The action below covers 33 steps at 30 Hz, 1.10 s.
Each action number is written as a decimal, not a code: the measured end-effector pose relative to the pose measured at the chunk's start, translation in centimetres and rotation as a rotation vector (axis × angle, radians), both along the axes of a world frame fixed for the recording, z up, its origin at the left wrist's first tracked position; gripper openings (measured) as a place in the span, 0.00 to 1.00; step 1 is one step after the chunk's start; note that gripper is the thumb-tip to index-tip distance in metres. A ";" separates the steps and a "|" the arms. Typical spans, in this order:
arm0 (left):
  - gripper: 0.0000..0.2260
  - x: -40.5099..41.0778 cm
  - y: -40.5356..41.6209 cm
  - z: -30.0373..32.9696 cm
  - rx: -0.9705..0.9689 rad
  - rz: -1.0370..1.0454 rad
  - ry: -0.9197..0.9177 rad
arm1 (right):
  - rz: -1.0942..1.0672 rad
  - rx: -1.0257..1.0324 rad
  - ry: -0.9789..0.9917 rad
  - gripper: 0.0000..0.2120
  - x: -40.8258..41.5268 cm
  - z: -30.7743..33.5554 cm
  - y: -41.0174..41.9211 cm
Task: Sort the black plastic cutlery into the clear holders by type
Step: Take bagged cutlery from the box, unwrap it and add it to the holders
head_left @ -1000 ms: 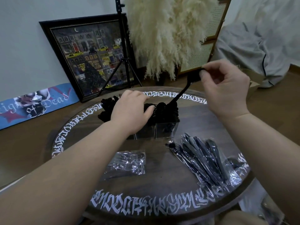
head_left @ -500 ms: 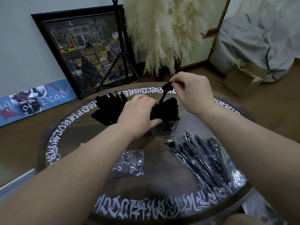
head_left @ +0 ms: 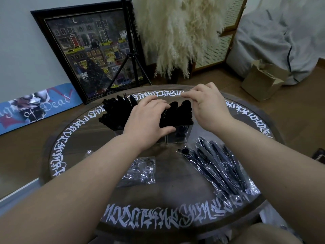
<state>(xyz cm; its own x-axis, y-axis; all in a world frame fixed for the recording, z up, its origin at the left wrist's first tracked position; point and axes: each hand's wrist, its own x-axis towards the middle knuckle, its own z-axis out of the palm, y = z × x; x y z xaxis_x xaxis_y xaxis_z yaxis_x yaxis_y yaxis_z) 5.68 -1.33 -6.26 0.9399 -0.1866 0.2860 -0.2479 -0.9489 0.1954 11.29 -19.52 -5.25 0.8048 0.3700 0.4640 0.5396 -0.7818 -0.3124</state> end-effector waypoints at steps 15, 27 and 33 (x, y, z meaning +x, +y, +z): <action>0.20 -8.4 -3.4 -5.0 -0.042 -0.056 0.139 | -0.300 -0.238 0.497 0.09 -9.7 -6.4 -6.9; 0.21 -7.7 -6.0 -7.2 -0.154 -0.100 0.183 | -0.341 -0.213 0.570 0.06 -10.1 -8.0 -7.1; 0.24 -7.6 -6.4 -6.8 -0.127 -0.071 0.046 | -0.192 -0.122 0.477 0.03 -11.6 -6.5 -6.4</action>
<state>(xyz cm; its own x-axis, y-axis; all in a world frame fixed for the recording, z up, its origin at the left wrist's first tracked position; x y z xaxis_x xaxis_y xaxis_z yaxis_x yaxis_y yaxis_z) -1.95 -7.73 -13.09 0.9381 -0.2186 0.2686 -0.3019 -0.8962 0.3251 -0.29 -25.92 -11.73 0.9746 0.2238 -0.0079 0.2032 -0.8986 -0.3889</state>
